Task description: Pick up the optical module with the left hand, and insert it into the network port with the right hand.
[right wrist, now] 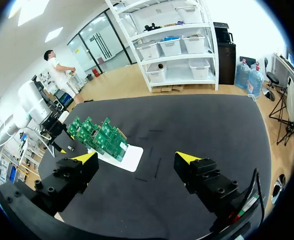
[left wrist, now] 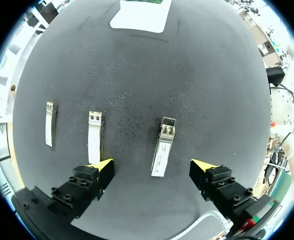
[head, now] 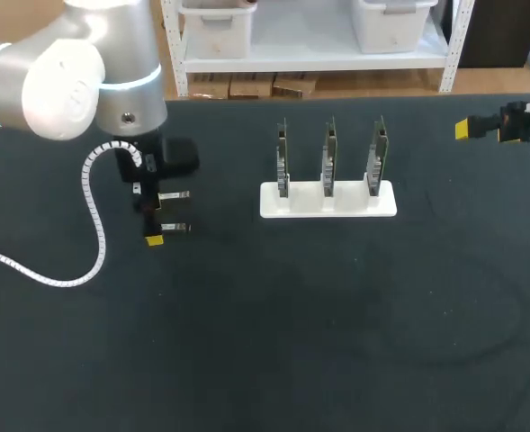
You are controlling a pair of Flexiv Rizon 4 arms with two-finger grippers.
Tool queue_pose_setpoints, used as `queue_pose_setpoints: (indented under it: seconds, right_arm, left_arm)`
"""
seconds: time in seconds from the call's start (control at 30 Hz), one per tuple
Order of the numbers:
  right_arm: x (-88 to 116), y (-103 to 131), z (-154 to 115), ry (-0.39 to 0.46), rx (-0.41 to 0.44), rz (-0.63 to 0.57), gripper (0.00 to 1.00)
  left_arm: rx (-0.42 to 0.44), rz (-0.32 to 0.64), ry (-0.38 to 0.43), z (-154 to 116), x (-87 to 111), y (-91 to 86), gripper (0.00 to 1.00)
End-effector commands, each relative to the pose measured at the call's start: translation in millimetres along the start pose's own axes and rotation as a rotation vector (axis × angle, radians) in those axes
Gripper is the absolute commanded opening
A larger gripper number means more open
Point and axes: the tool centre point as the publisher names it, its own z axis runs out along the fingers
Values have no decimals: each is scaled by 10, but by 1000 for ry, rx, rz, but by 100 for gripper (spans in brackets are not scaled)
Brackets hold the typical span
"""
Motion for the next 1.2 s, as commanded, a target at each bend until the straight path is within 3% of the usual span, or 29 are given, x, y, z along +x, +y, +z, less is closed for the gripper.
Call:
queue_pose_setpoints:
  seconds: [0.03,0.4,0.5,0.83,1.2]
  right_arm:
    - [3,9,-9,0,4,1,100]
    - [3,9,-9,0,4,1,100]
    - [3,9,-9,0,4,1,100]
    - [3,9,-9,0,4,1,100]
    - [3,9,-9,0,4,1,100]
  left_arm:
    - [-4,3,0,12,-29,-4,100]
    - [14,-3,-8,97,-1,-4,100]
    - [5,-2,-9,98,4,-3,0]
    - [6,-2,18,128,7,-38,0]
    - [-4,0,-53,128,1,-139,0]
